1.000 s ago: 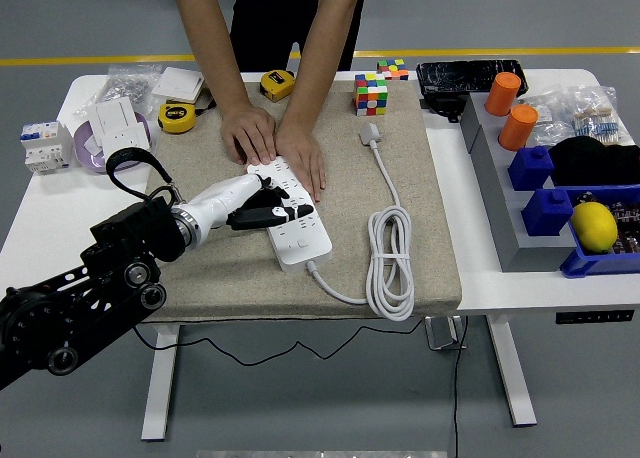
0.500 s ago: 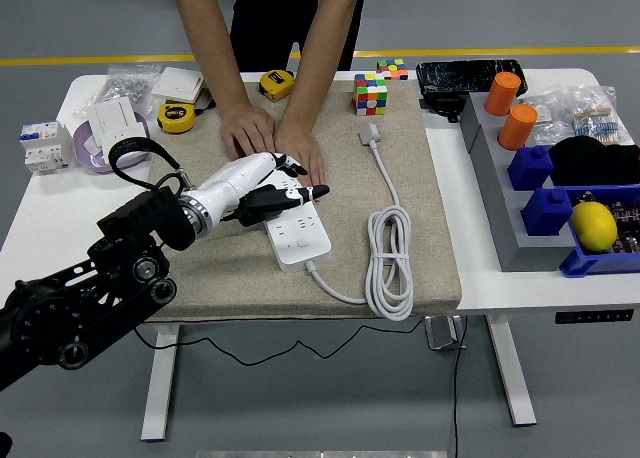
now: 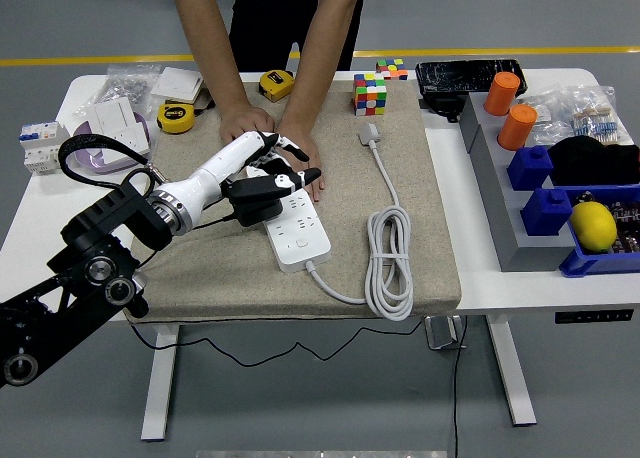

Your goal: Pick up the plug,place it near the board,insert it into the board,press the button

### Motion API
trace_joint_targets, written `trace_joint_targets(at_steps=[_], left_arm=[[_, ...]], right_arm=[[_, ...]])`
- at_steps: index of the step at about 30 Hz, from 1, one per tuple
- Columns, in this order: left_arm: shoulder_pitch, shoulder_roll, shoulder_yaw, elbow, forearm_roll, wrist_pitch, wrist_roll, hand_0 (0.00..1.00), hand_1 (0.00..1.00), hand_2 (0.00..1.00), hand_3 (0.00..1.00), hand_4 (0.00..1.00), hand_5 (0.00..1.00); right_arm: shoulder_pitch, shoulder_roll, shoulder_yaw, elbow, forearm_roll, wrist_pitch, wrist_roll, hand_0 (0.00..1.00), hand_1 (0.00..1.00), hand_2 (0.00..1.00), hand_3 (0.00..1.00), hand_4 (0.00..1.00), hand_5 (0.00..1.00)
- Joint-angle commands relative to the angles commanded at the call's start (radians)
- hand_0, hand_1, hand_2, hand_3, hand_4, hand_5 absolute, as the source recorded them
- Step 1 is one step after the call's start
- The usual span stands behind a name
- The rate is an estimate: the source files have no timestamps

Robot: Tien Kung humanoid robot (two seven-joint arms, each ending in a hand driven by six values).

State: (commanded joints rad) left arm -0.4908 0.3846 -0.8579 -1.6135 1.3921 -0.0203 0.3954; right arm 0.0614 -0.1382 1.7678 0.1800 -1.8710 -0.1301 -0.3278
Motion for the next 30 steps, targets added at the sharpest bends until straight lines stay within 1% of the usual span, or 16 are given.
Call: trace_joint_targets(at_steps=[2, 3, 4, 5, 7, 9, 10, 12, 15, 16, 21, 22, 23, 30], left_arm=[[-0.007, 0.013, 0.005, 0.01, -0.017, -0.056, 0.03, 0.165, 0.07, 0.168, 0.716, 0.483, 0.228], [-0.016, 0.024, 0.02, 0.019, -0.032, -0.09, 0.047, 0.165, 0.07, 0.168, 0.716, 0.483, 0.228], [-0.027, 0.032, 0.036, 0.029, -0.047, -0.121, 0.064, 0.127, 0.045, 0.157, 0.797, 0.422, 0.106], [-0.037, 0.037, 0.051, 0.037, -0.057, -0.145, 0.075, 0.127, 0.045, 0.157, 0.797, 0.422, 0.106], [-0.06, 0.037, 0.081, 0.059, -0.066, -0.175, 0.093, 0.127, 0.045, 0.157, 0.797, 0.422, 0.106], [-0.079, 0.031, 0.105, 0.08, -0.077, -0.186, 0.1, 0.127, 0.045, 0.157, 0.797, 0.422, 0.106], [-0.087, 0.027, 0.115, 0.09, -0.076, -0.191, 0.106, 0.116, 0.043, 0.161, 0.884, 0.425, 0.065], [-0.119, 0.015, 0.153, 0.126, -0.052, -0.209, 0.133, 0.116, 0.043, 0.161, 0.884, 0.425, 0.065], [-0.149, 0.002, 0.201, 0.154, -0.038, -0.217, 0.152, 0.116, 0.043, 0.161, 0.884, 0.425, 0.065], [-0.155, -0.002, 0.212, 0.159, -0.038, -0.217, 0.154, 0.111, 0.04, 0.166, 0.915, 0.413, 0.043], [-0.169, -0.018, 0.228, 0.176, -0.058, -0.227, 0.158, 0.111, 0.04, 0.166, 0.915, 0.413, 0.043], [-0.175, -0.023, 0.234, 0.19, -0.074, -0.225, 0.155, 0.11, 0.04, 0.166, 0.908, 0.407, 0.002], [-0.178, -0.026, 0.236, 0.197, -0.073, -0.224, 0.155, 0.11, 0.04, 0.166, 0.908, 0.407, 0.002], [-0.182, -0.035, 0.249, 0.216, -0.08, -0.227, 0.152, 0.11, 0.041, 0.168, 0.903, 0.407, 0.002]], right_arm=[[0.001, 0.0, -0.001, 0.0, 0.001, 0.0, 0.001, 0.961, 0.674, 0.606, 0.58, 0.998, 0.673], [0.001, -0.001, -0.001, 0.0, 0.001, 0.0, 0.0, 0.961, 0.674, 0.606, 0.58, 0.998, 0.673], [0.002, -0.002, -0.001, 0.0, 0.0, -0.001, 0.0, 0.961, 0.675, 0.606, 0.581, 0.998, 0.675], [0.002, -0.003, 0.0, 0.0, 0.0, -0.001, -0.001, 0.961, 0.675, 0.606, 0.581, 0.998, 0.675], [0.002, -0.005, 0.002, 0.0, -0.003, -0.001, -0.002, 0.961, 0.675, 0.606, 0.581, 0.998, 0.675], [0.003, -0.006, 0.001, 0.0, -0.004, -0.001, -0.003, 0.961, 0.675, 0.606, 0.581, 0.998, 0.675], [0.003, -0.006, 0.001, 0.0, -0.005, 0.0, -0.003, 0.962, 0.674, 0.606, 0.582, 0.998, 0.676], [0.006, -0.006, 0.0, 0.0, -0.005, 0.0, -0.002, 0.962, 0.674, 0.606, 0.582, 0.998, 0.676], [0.009, -0.008, 0.001, 0.0, -0.007, 0.0, -0.001, 0.962, 0.674, 0.606, 0.582, 0.998, 0.676], [0.009, -0.009, 0.001, 0.0, -0.008, 0.0, -0.002, 0.962, 0.673, 0.606, 0.584, 0.998, 0.683], [0.009, -0.012, 0.005, 0.0, -0.011, 0.0, -0.004, 0.962, 0.673, 0.606, 0.584, 0.998, 0.683], [0.01, -0.012, 0.007, 0.0, -0.014, 0.0, -0.005, 0.962, 0.674, 0.606, 0.586, 0.998, 0.691], [0.011, -0.012, 0.009, 0.0, -0.016, 0.0, -0.005, 0.962, 0.674, 0.606, 0.586, 0.998, 0.691], [0.015, -0.01, 0.006, 0.0, -0.011, -0.001, -0.001, 0.963, 0.675, 0.606, 0.587, 0.998, 0.694]])
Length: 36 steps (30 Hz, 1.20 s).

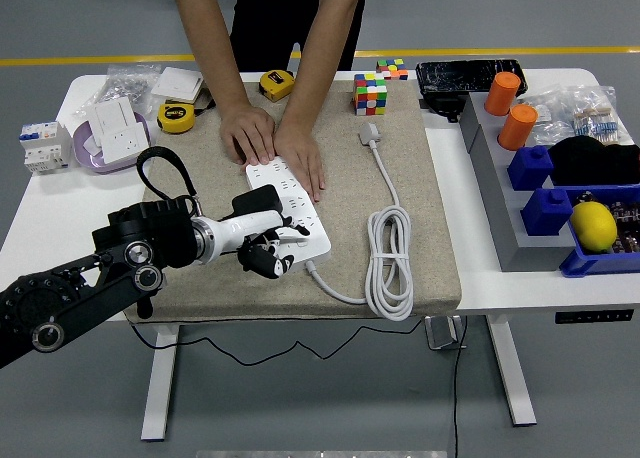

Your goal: Pick up the plug,place it near the board,insert it into the board,press the button

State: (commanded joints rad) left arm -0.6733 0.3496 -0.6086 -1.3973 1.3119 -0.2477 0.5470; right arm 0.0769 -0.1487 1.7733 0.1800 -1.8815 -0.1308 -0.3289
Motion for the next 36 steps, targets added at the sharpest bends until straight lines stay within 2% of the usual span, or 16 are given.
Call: trace_joint_targets(at_steps=[3, 22, 36], left_arm=[[-0.002, 0.0, 0.006, -0.001, -0.009, -0.01, 0.004, 0.11, 0.041, 0.168, 0.903, 0.407, 0.002], [-0.01, -0.011, 0.025, 0.032, -0.011, 0.0, -0.01, 0.11, 0.038, 0.172, 0.892, 0.402, 0.002], [-0.007, -0.009, 0.035, 0.039, -0.007, 0.0, -0.01, 0.11, 0.038, 0.173, 0.861, 0.403, 0.002]], right_arm=[[-0.001, 0.0, 0.002, 0.0, -0.003, 0.0, -0.001, 0.963, 0.675, 0.606, 0.587, 0.998, 0.694], [-0.002, 0.0, 0.003, 0.0, -0.004, -0.001, 0.001, 0.964, 0.675, 0.605, 0.587, 0.998, 0.697], [-0.007, 0.002, 0.004, 0.0, -0.008, 0.0, 0.001, 0.963, 0.675, 0.606, 0.586, 0.998, 0.698]])
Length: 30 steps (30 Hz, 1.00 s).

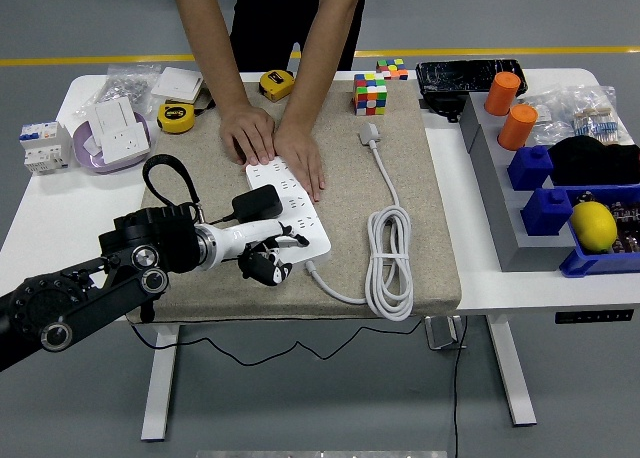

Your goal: Pick up the plug,place it near the board,insert it into the board,press the button

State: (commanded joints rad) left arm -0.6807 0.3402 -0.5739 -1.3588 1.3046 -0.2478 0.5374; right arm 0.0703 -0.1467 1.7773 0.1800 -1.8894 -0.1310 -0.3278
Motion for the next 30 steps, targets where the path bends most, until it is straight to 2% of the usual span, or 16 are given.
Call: trace_joint_targets(at_steps=[19, 30], left_arm=[[-0.003, 0.002, -0.002, -0.005, 0.013, 0.018, -0.017, 0.111, 0.037, 0.172, 0.842, 0.4, 0.002], [-0.006, -0.001, 0.003, 0.014, 0.014, 0.018, -0.018, 0.111, 0.037, 0.172, 0.832, 0.402, 0.002]], right_arm=[[0.003, -0.001, 0.002, 0.0, 0.0, 0.0, -0.001, 0.965, 0.675, 0.604, 0.586, 0.998, 0.696], [0.006, 0.0, 0.003, 0.0, 0.001, -0.001, 0.0, 0.965, 0.675, 0.605, 0.587, 0.998, 0.696]])
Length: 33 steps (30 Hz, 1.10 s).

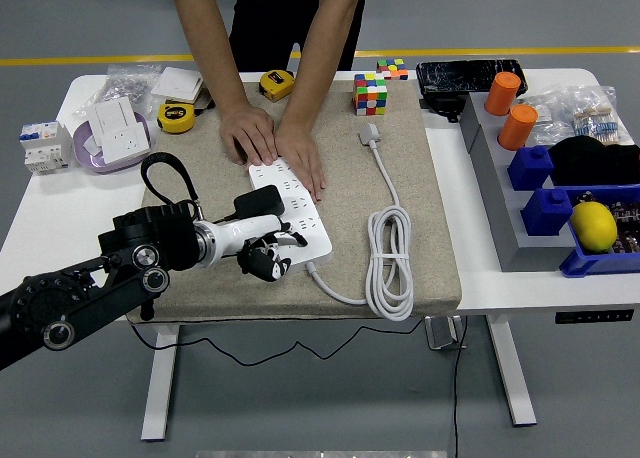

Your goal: Pick up the plug,place it near the board,insert it into the board,press the button

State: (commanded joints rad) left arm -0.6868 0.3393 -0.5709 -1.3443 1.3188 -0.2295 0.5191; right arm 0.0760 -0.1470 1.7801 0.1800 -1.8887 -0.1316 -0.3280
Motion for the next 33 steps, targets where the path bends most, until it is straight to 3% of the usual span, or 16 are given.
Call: trace_joint_targets(at_steps=[22, 33], left_arm=[[0.002, -0.011, 0.013, 0.026, 0.005, 0.026, -0.025, 0.113, 0.037, 0.171, 0.823, 0.408, 0.002], [0.005, -0.009, 0.002, -0.004, 0.049, 0.038, -0.025, 0.113, 0.037, 0.17, 0.819, 0.409, 0.002]], right_arm=[[0.002, 0.0, 0.004, 0.0, -0.004, -0.001, 0.0, 0.966, 0.675, 0.604, 0.586, 0.998, 0.695], [-0.001, 0.0, 0.005, 0.0, -0.005, 0.0, 0.0, 0.966, 0.675, 0.605, 0.586, 0.998, 0.694]])
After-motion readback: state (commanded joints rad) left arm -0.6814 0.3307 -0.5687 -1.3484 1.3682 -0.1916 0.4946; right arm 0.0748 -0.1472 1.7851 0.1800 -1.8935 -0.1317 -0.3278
